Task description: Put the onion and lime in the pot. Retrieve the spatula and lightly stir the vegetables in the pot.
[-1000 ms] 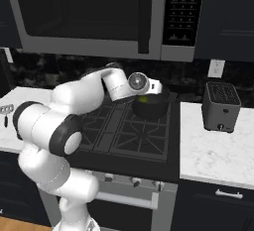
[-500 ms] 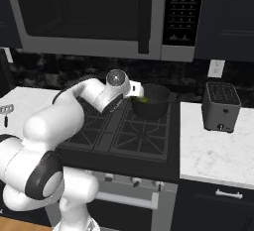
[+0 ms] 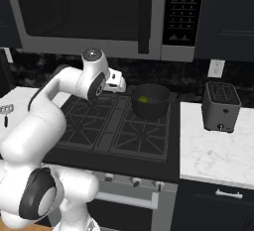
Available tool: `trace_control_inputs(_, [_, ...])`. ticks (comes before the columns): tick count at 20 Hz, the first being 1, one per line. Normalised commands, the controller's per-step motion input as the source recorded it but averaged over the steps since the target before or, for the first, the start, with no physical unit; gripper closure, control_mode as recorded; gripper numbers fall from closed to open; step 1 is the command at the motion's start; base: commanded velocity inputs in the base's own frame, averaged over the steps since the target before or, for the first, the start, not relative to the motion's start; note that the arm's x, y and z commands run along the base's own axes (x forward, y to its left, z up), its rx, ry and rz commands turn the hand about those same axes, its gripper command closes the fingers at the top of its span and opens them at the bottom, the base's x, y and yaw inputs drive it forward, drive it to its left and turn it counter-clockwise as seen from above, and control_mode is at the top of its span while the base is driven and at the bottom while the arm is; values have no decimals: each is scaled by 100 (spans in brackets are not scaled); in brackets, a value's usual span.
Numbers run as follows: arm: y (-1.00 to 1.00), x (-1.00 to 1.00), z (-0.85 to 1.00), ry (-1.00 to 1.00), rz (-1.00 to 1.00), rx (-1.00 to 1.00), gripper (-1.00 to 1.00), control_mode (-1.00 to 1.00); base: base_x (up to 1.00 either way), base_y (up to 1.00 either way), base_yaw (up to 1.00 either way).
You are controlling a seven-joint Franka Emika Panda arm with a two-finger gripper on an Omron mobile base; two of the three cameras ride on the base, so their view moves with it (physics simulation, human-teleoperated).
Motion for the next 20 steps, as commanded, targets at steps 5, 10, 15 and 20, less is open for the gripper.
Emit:
trace_control_inputs(5, [18, -36, 0, 9, 0, 1, -100, -100, 0, 0, 0])
trace_control_inputs(10, [17, -8, -3, 0, 0, 0, -100, -100, 0, 0, 0])
trace_control_inputs(15, [19, 0, -2, 1, 0, 0, -100, 100, 0, 80, 0])
trace_control_inputs(20, [0, 0, 0, 0, 0, 0, -100, 100, 0, 99, 1])
